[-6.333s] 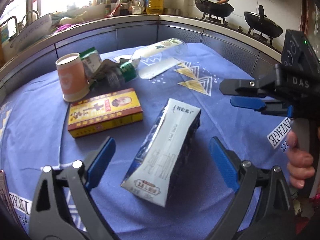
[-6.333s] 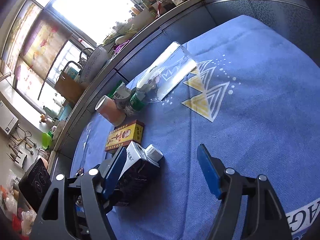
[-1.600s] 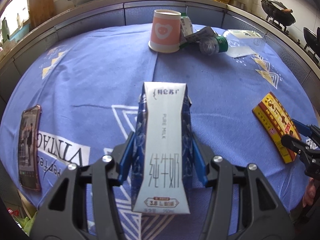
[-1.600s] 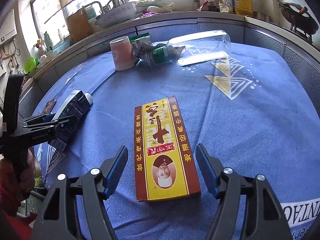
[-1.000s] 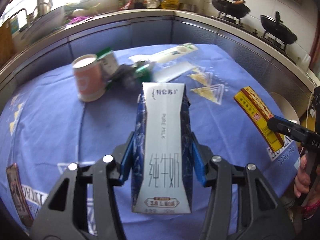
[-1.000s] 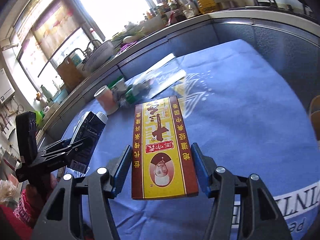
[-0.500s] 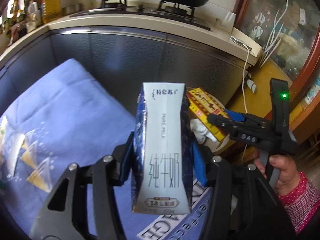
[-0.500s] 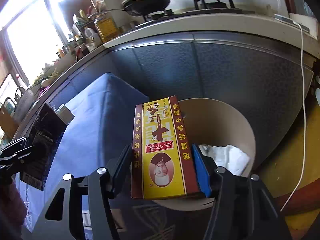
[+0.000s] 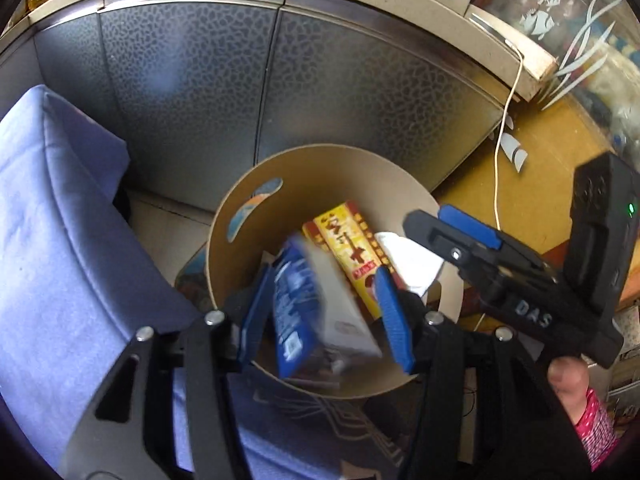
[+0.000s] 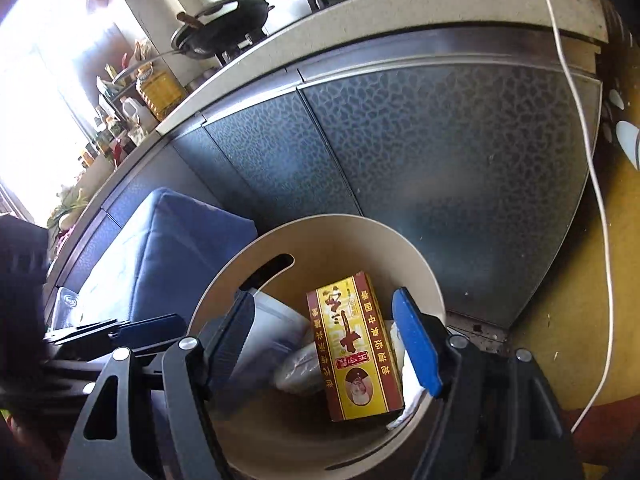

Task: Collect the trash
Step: 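Open both grippers to drop carton and box into the wastebasket, then move both open grippers back over the table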

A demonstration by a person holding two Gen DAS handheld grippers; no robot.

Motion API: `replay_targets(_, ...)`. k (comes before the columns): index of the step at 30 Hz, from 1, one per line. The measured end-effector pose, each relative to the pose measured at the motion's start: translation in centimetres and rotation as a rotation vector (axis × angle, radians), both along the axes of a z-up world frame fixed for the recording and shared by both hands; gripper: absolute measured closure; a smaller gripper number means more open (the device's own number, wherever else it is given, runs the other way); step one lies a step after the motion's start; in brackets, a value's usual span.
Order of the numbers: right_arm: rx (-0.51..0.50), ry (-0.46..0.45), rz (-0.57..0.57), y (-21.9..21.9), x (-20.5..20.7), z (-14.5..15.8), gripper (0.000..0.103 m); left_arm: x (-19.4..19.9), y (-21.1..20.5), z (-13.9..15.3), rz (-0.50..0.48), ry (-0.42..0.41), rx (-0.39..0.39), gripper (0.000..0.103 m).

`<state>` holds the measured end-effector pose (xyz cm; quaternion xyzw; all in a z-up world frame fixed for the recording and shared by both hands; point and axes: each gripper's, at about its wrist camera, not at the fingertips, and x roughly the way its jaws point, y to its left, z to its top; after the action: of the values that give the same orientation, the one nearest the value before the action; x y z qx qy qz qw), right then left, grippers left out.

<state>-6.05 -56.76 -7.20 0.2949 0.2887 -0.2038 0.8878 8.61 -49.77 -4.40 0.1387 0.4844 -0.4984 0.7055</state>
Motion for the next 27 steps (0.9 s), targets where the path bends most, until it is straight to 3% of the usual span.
replay_targets(7,0.001,-0.061,-0.017,0.9,0.1,2.6,0.032,0.3,4.0,3.3,0.024,-0.025,-0.076,0.053)
replay_targets(15,0.002,-0.151,0.093,6.7,1.4,6.0,0.032,-0.7,15.5,6.0,0.103,-0.104,-0.148,0.053)
replay_targets(21,-0.017,-0.157,0.253,14.6,4.7,7.1,0.032,-0.6,26.9,5.7,0.301,-0.205,-0.137,0.053)
replay_targets(27,-0.026,-0.134,0.434,23.9,9.4,7.0,0.032,0.2,40.2,4.7,0.591,-0.261,-0.115,0.053)
